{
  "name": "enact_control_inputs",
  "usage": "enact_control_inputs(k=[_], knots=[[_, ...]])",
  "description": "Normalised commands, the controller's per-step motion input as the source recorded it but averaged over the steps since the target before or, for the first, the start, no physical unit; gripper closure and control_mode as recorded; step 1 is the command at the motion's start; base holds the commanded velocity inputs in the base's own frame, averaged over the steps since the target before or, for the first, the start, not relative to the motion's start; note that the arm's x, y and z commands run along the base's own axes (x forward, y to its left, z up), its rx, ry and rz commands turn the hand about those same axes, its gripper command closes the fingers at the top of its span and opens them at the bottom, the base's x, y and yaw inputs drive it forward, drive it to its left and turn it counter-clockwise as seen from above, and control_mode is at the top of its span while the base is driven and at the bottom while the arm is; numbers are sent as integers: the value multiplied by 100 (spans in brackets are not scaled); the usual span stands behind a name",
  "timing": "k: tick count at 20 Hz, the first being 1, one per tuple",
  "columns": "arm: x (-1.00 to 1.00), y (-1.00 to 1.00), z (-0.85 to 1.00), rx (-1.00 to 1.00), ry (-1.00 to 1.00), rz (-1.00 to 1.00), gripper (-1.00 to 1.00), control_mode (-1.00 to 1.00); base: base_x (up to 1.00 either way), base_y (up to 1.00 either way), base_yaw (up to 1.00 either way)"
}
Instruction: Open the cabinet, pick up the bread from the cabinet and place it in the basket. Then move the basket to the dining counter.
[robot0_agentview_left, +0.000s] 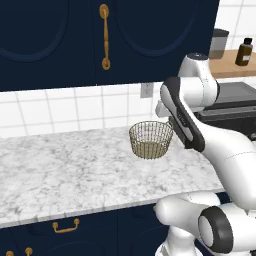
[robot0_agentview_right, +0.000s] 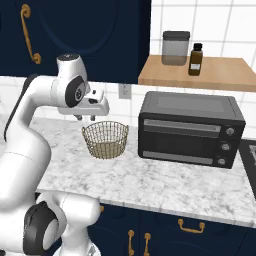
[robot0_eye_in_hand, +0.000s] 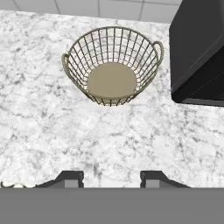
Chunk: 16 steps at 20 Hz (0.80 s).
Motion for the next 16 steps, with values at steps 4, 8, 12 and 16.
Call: enact_control_inputs(k=[4, 8, 12, 16], knots=[[-60, 19, 0, -3, -24, 0, -100, -100, 0, 0, 0], [-57, 91, 43, -8, -85, 0, -100, -100, 0, 0, 0], [0, 73, 100, 0, -52, -5, -100, -100, 0, 0, 0], [0, 70, 96, 3, -45, -2, -100, -100, 0, 0, 0]])
